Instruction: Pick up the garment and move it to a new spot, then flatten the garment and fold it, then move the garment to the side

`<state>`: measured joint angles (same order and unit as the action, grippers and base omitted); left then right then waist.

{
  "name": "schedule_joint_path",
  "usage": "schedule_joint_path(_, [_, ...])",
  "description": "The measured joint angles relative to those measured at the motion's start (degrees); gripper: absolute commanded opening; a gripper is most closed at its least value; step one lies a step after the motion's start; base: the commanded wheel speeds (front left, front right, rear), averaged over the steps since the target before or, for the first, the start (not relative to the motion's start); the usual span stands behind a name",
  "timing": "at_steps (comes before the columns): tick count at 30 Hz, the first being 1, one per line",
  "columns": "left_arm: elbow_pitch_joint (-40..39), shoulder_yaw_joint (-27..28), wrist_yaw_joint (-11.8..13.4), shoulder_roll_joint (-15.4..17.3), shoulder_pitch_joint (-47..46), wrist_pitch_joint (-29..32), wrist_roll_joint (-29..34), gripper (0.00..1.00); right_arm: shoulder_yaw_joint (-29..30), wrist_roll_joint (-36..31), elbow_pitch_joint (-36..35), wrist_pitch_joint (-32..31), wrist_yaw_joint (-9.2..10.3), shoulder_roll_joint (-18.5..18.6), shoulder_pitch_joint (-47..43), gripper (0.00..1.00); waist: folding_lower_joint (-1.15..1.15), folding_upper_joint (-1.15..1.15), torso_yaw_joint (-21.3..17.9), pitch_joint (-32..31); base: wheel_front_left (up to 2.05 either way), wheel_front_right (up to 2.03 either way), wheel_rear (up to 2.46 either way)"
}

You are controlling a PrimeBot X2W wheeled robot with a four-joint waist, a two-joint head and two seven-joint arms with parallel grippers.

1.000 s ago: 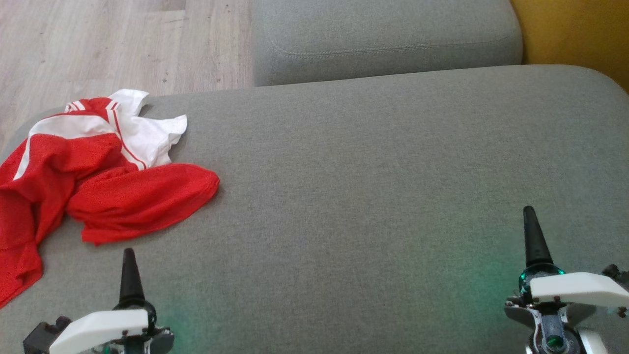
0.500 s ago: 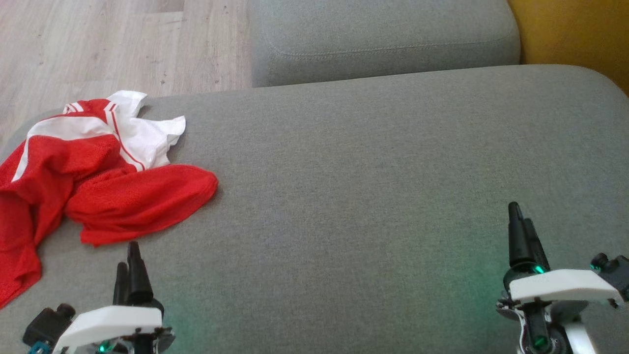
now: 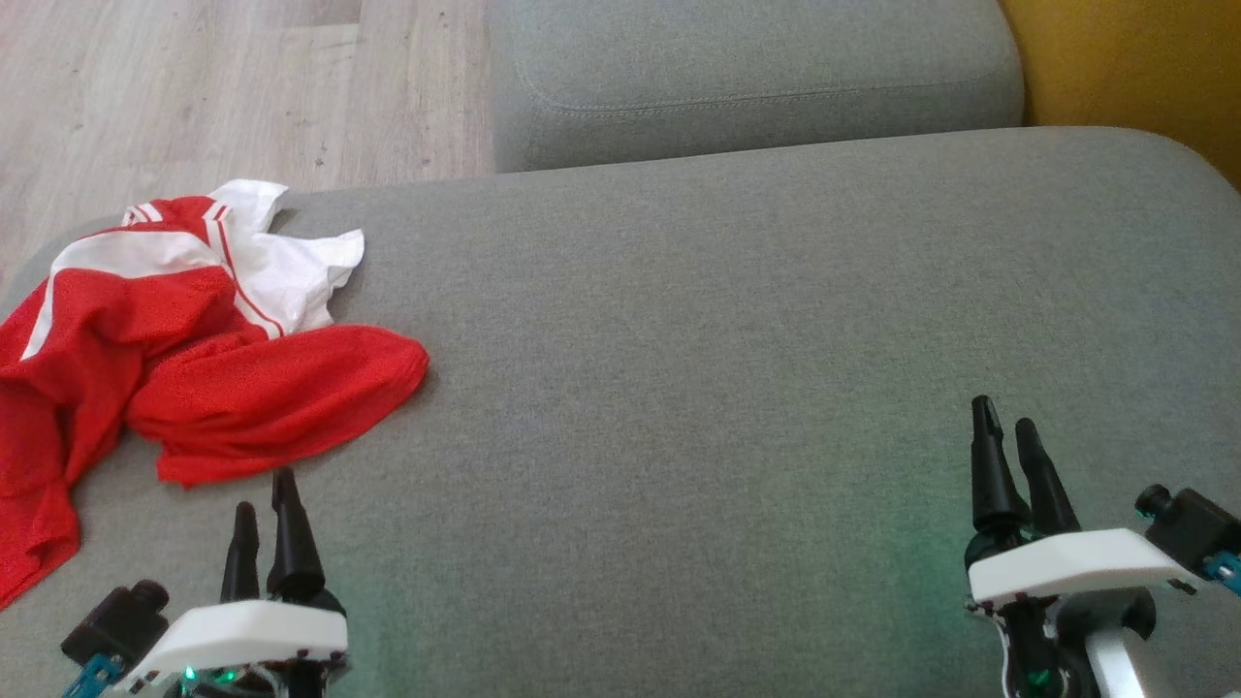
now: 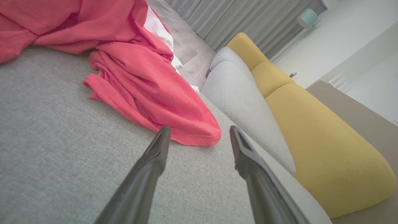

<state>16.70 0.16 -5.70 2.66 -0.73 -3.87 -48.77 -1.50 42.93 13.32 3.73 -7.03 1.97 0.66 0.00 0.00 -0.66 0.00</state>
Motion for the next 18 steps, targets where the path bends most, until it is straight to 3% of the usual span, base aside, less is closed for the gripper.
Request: schedule_joint_path(18, [1.46, -1.26, 0.64, 0.88, 0.06, -2.85, 13.72, 1.00, -2.11, -14.68, -0.22, 2.91, 0.00, 0.04, 0.00, 1.00, 0.00, 0.00, -0.21, -0.06, 0.00, 0.00, 0.00])
